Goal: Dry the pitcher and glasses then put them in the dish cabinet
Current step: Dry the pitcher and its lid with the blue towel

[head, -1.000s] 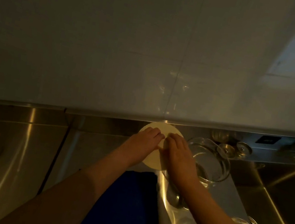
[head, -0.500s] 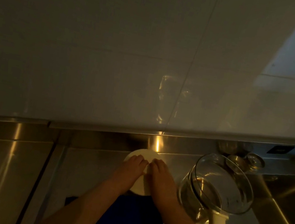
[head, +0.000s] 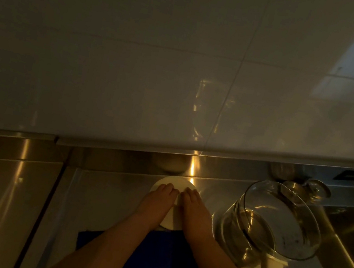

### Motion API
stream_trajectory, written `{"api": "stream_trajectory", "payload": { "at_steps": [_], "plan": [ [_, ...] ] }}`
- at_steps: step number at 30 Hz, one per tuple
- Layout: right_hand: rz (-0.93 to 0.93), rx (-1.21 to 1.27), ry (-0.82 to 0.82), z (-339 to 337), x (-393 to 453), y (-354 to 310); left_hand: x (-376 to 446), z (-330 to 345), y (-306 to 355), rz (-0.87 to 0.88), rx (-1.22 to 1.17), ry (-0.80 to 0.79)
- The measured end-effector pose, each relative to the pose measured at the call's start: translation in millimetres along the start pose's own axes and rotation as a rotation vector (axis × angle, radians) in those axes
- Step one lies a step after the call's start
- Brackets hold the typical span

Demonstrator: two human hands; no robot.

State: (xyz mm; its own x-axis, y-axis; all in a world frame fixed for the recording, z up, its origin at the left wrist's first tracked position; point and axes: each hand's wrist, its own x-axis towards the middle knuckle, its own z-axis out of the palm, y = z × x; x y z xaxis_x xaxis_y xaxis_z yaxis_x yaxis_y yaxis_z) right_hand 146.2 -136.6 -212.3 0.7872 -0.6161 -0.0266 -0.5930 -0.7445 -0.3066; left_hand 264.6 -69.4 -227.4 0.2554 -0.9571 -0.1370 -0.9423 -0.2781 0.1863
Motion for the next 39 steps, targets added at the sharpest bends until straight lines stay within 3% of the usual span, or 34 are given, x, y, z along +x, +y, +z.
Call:
{"api": "stream_trajectory", "payload": {
  "at_steps": [5, 7, 9, 15, 21, 26, 31, 39],
  "plan": [
    [0.038, -0.025, -0.041, -6.2, -6.6, -1.1, -5.3, -0.3, 6.3, -0.046, -0.001, 0.027],
    [0.042, -0.073, -0.051, -16.0, -13.8, -7.8, -12.3, -7.8, 13.5, -0.029, 0.042, 0.133],
    [-0.006, -0.113, 0.04, -30.9, -24.3, -17.0, -20.4, -20.6, 22.6, 0.018, 0.03, 0.271],
    [-0.124, -0.21, 0.23, -92.4, -67.3, -21.5, -39.9, -63.4, 60.8, 0.058, -0.124, 0.396],
    [-0.084, -0.131, 0.332, -143.2, -128.3, 30.8, -68.8, -108.7, 127.7, 0.205, 0.038, 0.558],
    [-0.029, -0.07, 0.267, -151.7, -167.6, 78.5, -77.3, -107.4, 182.4, 0.259, 0.029, 0.433],
    [-0.119, 0.057, 0.193, -144.3, -179.6, 103.1, -86.4, -83.5, 210.1, 0.153, -0.004, 0.214],
    [-0.309, 0.033, 0.278, -143.9, -178.2, 130.2, -85.9, -69.8, 238.4, 0.045, 0.068, 0.289]
  ]
}}
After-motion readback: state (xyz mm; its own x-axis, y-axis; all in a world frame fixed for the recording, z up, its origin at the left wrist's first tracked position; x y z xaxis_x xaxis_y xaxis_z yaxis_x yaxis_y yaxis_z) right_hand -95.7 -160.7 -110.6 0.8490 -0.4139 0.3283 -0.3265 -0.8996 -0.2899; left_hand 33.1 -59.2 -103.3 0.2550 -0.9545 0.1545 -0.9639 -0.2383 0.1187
